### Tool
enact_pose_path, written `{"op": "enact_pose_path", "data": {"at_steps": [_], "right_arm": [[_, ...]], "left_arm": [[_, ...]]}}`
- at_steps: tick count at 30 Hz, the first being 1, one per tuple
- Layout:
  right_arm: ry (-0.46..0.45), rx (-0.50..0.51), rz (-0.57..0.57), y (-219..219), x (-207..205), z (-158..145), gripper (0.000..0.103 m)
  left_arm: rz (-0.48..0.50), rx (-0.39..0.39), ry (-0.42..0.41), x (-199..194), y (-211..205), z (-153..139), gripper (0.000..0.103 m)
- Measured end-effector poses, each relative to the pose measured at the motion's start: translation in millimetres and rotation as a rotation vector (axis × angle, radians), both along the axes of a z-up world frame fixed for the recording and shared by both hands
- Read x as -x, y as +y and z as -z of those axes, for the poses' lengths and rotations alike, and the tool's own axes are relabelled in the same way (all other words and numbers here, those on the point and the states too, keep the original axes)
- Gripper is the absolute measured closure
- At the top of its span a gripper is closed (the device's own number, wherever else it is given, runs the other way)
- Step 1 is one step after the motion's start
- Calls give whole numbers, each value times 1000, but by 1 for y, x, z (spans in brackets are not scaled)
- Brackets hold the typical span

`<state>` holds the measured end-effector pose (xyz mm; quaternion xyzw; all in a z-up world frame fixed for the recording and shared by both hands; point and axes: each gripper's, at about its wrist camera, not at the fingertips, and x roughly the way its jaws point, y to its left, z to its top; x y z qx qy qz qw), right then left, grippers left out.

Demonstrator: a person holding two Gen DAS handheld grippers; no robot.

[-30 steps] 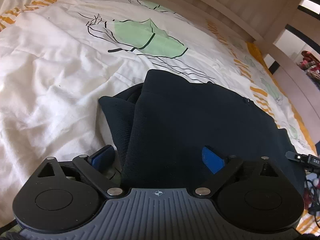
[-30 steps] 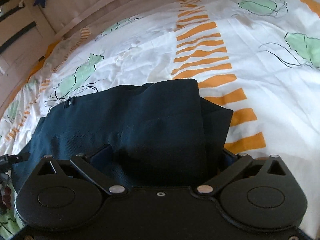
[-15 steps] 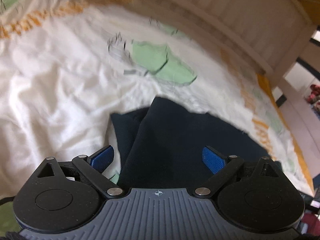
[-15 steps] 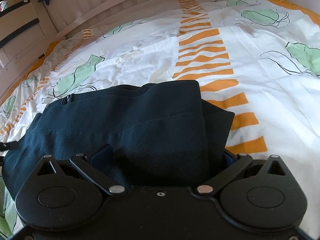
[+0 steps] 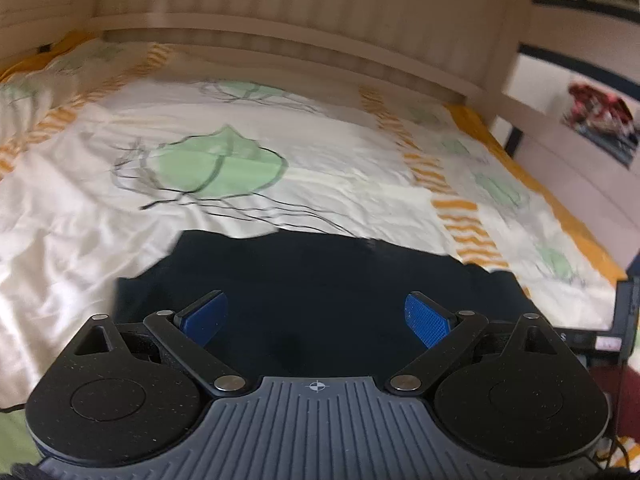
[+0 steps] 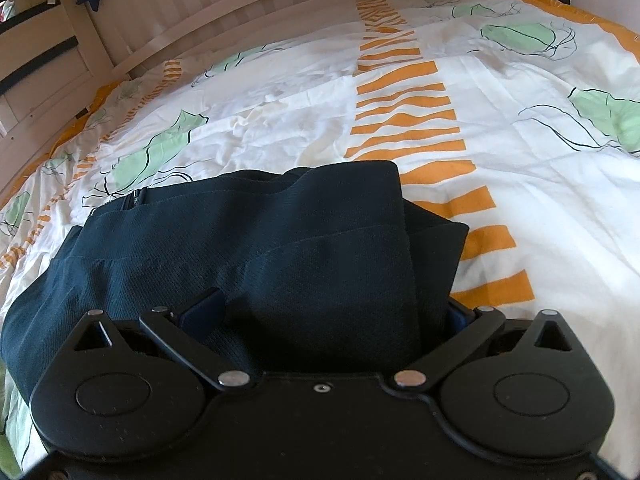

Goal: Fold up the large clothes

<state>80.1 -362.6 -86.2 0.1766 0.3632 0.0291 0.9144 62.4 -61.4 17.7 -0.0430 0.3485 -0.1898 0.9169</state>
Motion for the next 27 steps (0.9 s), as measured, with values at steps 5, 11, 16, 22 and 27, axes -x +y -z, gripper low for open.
{"op": "enact_pose_path", "data": {"at_steps": [5,11,16,22,27], "right_arm": [[-1,0,0,0,0,0,0],[-1,0,0,0,0,0,0],[-1,1,0,0,0,0,0],[0,7,0,0,0,0,0],[-1,11,0,1,-1,0,0]], "left_arm": [[35,-31,37,-8,-39,14,7],[31,-94,80,-19,-64,34,7],[21,-155,150,-28,-70,59,6],[31,-212,101,-18,-79,66,0],[18,-203,88,-16,-80,67,0]]}}
